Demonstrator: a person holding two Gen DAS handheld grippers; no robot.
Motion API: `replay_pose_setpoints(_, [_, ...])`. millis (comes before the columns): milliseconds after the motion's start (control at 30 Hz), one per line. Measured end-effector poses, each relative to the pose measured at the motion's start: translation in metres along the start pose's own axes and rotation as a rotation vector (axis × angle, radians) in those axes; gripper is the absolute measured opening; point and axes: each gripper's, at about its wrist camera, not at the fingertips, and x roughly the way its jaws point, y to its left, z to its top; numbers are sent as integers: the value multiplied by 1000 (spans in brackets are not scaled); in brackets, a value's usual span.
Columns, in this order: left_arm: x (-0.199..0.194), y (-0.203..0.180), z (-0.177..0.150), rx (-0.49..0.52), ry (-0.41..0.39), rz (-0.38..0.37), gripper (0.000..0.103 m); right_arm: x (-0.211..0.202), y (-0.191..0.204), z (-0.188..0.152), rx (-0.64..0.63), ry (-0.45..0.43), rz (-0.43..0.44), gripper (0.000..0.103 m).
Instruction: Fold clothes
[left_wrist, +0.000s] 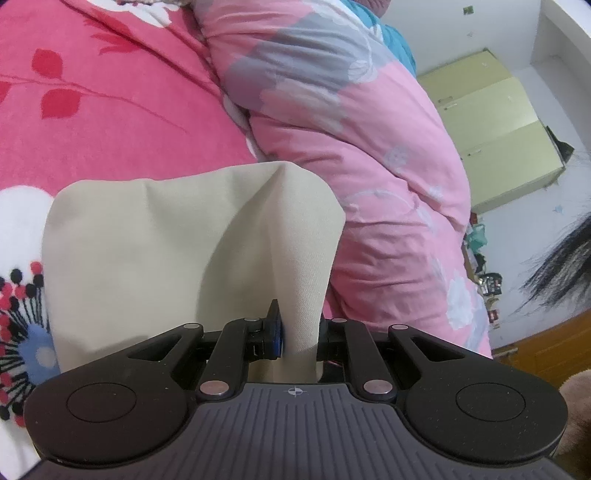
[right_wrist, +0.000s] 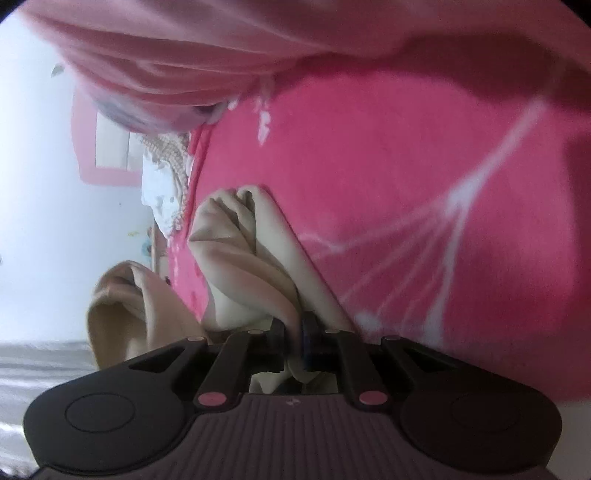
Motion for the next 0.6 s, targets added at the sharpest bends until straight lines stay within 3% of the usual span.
replay_pose_setpoints(133, [7,-3,1,2,4,-24,12,5,7,-2,-166,-2,-19,10])
replay_pose_setpoints(267, [32,-7,2,32,19,-31,13,7,-4,1,-100,4,22,10])
replay_pose_setpoints(433, [85,1,1,60,73,17,7,4,0,-1,-140,-9,4,10])
replay_pose_setpoints(600, [109,13,4,-49,100,9,11,1,-2,-1,-206,-17,-1,9])
